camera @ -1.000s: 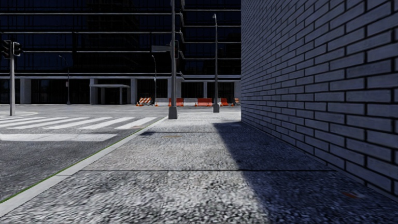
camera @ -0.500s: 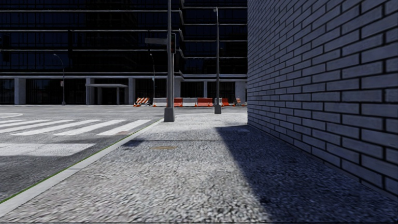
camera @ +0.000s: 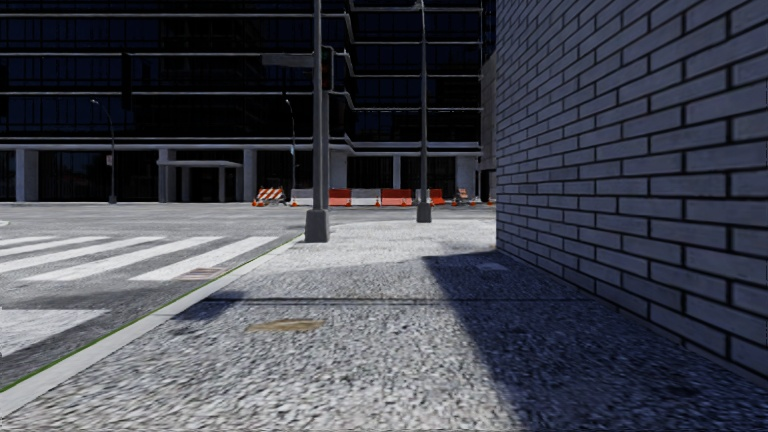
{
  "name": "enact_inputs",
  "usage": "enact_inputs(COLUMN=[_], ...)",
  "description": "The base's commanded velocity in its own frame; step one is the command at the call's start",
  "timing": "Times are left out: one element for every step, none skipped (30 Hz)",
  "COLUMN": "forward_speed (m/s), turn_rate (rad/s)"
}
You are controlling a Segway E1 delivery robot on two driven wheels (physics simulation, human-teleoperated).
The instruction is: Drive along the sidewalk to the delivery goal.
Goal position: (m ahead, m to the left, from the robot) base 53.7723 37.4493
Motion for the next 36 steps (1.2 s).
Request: enact_inputs(forward_speed=[2.0, 2.0, 2.0, 2.0, 2.0, 2.0, 2.0, 2.0, 2.0, 2.0, 2.0, 2.0, 2.0, 2.0, 2.0, 2.0, 2.0, 2.0, 2.0, 2.0, 2.0, 2.0, 1.98, 1.98, 1.93, 1.88, 1.81, 1.77, 1.75, 1.74, 1.74, 1.74, 1.74, 1.74, 1.74, 1.74], turn_rate=[0.0, 0.0, 0.0, 0.0, 0.0, 0.0, 0.04, 0.07, 0.12, 0.17, 0.2, 0.23, 0.25, 0.25, 0.3, 0.41, 0.46, 0.47, 0.47, 0.47, 0.47, 0.47, 0.47, 0.47, 0.47, 0.47, 0.47, 0.47, 0.47, 0.47, 0.46, 0.46, 0.46, 0.46, 0.46, 0.46])
